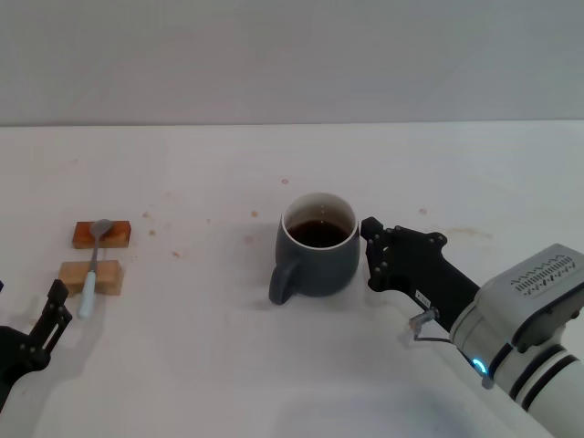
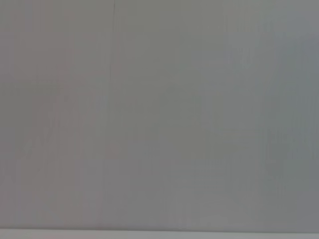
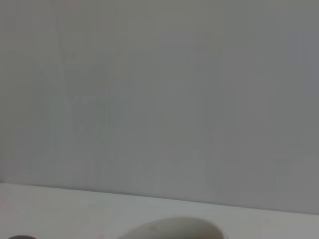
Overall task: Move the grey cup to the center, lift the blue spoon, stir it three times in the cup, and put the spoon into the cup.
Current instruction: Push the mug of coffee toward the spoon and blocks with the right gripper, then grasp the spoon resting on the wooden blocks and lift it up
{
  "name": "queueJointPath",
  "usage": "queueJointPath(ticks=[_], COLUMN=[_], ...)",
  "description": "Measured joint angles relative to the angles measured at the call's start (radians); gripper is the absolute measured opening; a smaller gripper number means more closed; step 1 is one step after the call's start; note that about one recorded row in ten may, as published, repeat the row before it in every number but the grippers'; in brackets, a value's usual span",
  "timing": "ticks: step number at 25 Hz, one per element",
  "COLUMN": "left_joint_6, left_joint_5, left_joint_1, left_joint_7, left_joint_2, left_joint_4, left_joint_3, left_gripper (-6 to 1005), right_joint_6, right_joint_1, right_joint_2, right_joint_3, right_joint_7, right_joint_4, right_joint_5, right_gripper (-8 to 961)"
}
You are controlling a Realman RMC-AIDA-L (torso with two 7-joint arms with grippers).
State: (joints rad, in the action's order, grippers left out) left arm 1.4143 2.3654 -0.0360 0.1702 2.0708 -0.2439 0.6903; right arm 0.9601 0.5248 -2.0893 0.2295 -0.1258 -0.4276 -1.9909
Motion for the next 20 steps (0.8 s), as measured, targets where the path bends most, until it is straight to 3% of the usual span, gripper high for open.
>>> queueJointPath(ticks=[20], left_joint_6=[0.002], left_joint_5=[0.0], left_joint_1=[-0.007], left_joint_7=[0.0], left_joint_2=[0.0], left_joint_4=[0.0], left_joint_3=[-0.002], left_gripper=[833], right_joint_6=[-0.009], right_joint_1=[0.001], right_joint_2=[0.0], right_joint_3=[0.007], right_joint_7=[-0.008], right_joint_4=[0.02], right_joint_5=[0.006], right_gripper=[-1])
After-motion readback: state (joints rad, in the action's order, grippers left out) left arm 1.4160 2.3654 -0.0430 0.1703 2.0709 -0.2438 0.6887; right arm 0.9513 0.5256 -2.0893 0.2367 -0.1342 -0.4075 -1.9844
